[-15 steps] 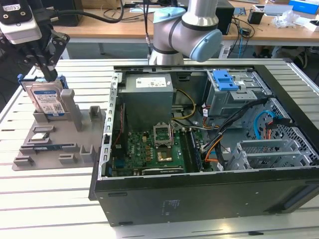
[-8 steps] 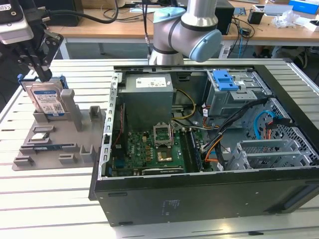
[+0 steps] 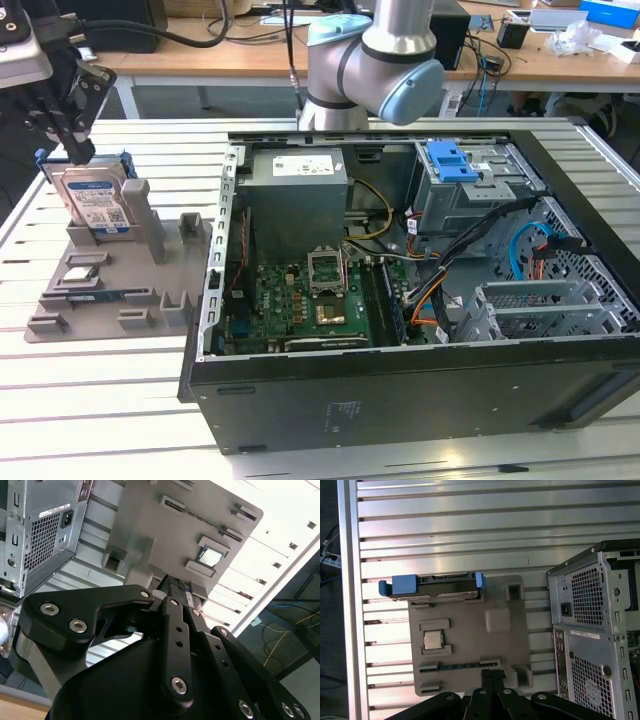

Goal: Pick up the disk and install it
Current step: 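Reach for the disk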

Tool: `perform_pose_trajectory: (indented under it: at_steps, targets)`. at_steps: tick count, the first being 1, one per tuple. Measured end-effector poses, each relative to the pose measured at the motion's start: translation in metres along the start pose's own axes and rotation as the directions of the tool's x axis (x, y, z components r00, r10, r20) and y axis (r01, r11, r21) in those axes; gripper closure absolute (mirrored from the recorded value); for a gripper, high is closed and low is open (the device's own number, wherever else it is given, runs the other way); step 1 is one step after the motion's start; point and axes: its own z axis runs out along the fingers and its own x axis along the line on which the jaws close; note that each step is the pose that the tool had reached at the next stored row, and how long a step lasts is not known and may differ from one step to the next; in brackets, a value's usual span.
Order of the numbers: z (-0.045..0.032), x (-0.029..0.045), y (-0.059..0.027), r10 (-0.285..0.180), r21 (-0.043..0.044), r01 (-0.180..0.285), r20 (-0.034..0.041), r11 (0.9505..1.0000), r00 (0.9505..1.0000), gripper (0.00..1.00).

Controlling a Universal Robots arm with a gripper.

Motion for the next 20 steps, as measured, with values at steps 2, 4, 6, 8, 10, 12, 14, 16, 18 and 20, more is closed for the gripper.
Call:
perform_pose_trajectory:
  at_steps: [2, 4, 6, 8, 10, 12, 14, 16, 18, 20]
  targets:
    - [0.0000, 0.0026, -0.0002, 0.000, 0.0000, 0.000, 0.0000, 1.0000, 1.0000, 0.90]
    - [-0.0001, 0.0047, -0.0003, 0.000, 0.0000, 0.000, 0.0000, 1.0000, 1.0000, 0.90]
    - [-0.0002, 0.0082, -0.0006, 0.000, 0.0000, 0.000, -0.0001, 1.0000, 1.0000, 0.90]
    - [-0.0003, 0.0105, -0.0008, 0.000, 0.0000, 0.000, 0.0000, 1.0000, 1.0000, 0.90]
    - [-0.0004, 0.0145, -0.0011, 0.000, 0.0000, 0.000, -0.0001, 1.0000, 1.0000, 0.90]
    - [-0.0005, 0.0177, -0.0013, 0.000, 0.0000, 0.000, -0.0001, 1.0000, 1.0000, 0.90]
    - [-0.0006, 0.0211, -0.0016, 0.000, 0.0000, 0.000, 0.0000, 1.0000, 1.0000, 0.90]
    - [-0.0006, 0.0240, -0.0018, 0.000, 0.0000, 0.000, 0.0000, 1.0000, 1.0000, 0.90]
    - [-0.0007, 0.0268, -0.0020, 0.000, 0.0000, 0.000, -0.0001, 1.0000, 1.0000, 0.90]
    - [-0.0008, 0.0309, -0.0023, 0.000, 0.0000, 0.000, 0.0000, 1.0000, 1.0000, 0.90]
